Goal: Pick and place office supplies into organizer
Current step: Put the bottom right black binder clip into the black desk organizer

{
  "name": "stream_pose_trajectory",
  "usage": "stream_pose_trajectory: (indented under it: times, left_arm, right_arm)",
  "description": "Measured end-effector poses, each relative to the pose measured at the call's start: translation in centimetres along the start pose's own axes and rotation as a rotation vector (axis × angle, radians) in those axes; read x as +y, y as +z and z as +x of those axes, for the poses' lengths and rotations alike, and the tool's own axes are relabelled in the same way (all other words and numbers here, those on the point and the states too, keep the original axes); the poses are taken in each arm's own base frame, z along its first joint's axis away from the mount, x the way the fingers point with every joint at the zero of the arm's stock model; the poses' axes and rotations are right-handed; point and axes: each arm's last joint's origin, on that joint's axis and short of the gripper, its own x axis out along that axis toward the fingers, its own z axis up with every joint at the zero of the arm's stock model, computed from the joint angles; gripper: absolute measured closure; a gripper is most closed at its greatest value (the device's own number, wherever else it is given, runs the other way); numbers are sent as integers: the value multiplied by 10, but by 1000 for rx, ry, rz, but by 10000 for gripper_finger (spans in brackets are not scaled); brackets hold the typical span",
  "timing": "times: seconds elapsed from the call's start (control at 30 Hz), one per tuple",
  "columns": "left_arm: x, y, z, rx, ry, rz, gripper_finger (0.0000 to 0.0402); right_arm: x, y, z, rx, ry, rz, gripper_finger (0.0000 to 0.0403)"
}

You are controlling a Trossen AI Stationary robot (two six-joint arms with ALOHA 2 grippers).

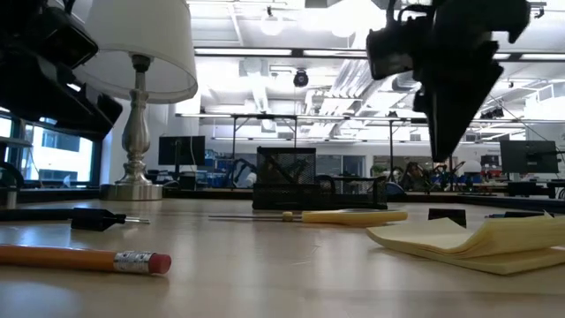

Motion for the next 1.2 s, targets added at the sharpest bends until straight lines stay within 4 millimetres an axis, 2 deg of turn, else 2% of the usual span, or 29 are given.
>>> stream_pose_trajectory:
  times: [0.1, 0.23, 0.43, 0.57, 0.77, 1.07, 1.2]
  left_arm:
    - [0, 0, 0, -5, 0, 36, 291]
    - [0, 2, 0, -20, -2, 84, 291]
    - [-2, 10, 0, -105, 6, 168, 291]
    - [-4, 20, -2, -205, 4, 256, 291]
    - [-5, 29, -5, -308, 21, 396, 291]
    - [-2, 27, -4, -269, 133, 501, 291]
    - [-1, 25, -3, -252, 145, 502, 291]
  right_arm:
    - [4, -5, 0, -26, -45, 67, 290]
    - [5, -16, -1, 69, -67, 192, 290]
    - [7, -30, -3, 76, -177, 612, 290]
    - [11, -31, -3, 19, -179, 788, 290]
    - [15, -30, -2, -12, -143, 881, 277]
    - [12, -33, -3, 7, -192, 980, 199]
    - [8, -35, -4, 9, -237, 1094, 186]
